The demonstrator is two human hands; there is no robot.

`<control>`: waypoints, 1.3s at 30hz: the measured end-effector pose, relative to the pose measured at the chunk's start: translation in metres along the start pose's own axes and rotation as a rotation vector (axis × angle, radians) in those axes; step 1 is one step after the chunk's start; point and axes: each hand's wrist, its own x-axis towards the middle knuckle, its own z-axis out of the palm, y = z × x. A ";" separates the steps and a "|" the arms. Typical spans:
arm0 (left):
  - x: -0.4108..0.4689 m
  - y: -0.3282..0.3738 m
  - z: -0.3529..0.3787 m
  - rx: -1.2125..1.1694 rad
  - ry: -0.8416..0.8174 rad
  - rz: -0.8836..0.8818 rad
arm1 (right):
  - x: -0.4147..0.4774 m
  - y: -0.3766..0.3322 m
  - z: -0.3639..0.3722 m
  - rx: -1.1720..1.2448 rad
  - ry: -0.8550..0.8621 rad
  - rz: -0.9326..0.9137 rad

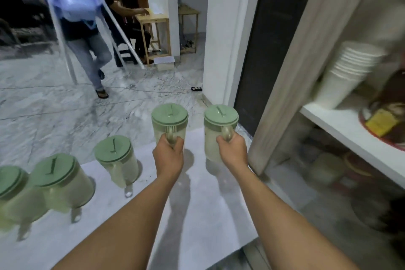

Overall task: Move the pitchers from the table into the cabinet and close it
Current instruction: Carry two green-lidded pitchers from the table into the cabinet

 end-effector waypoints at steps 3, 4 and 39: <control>-0.011 0.024 -0.018 -0.044 -0.091 0.044 | -0.029 -0.025 -0.022 0.007 0.079 -0.034; -0.016 0.032 -0.026 -0.059 -0.123 0.067 | -0.041 -0.033 -0.030 0.007 0.113 -0.035; -0.491 0.237 -0.153 -0.372 -0.899 0.631 | -0.578 -0.098 -0.412 -0.034 1.027 -0.024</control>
